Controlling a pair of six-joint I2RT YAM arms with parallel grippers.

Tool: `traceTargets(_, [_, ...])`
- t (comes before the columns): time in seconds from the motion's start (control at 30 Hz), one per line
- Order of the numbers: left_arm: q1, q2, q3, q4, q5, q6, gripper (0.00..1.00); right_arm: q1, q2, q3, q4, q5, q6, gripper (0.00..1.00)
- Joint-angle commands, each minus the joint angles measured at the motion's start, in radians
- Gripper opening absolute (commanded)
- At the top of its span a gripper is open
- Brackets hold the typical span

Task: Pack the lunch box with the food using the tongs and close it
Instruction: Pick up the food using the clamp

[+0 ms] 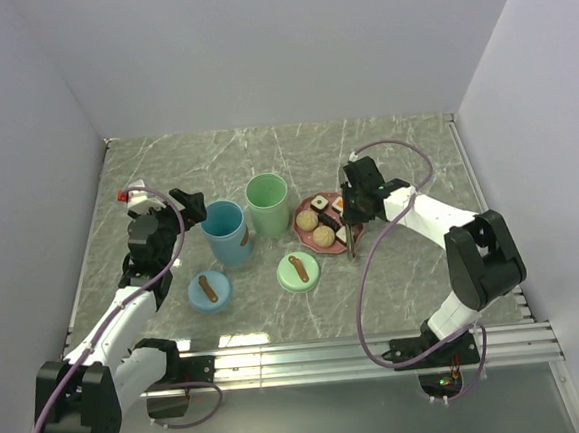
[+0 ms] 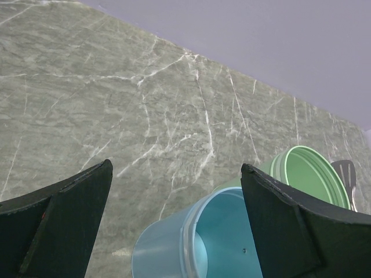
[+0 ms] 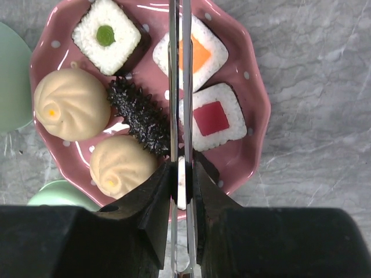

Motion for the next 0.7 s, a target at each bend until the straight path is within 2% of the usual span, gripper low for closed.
traceTargets(0.0, [0.003, -0.003, 0.014, 0.045, 0.018, -0.015, 1.0, 0.016, -0.004, -0.002, 0.064, 0.0, -0.003, 0.25])
traceTargets(0.3, [0.003, -0.003, 0.014, 0.043, 0.016, -0.017, 0.99, 0.042, 0.009, -0.028, 0.073, 0.023, -0.005, 0.4])
traceTargets(0.67, [0.003, -0.008, 0.014, 0.042, 0.016, -0.017, 0.99, 0.077, 0.054, -0.032, 0.047, 0.097, 0.018, 0.42])
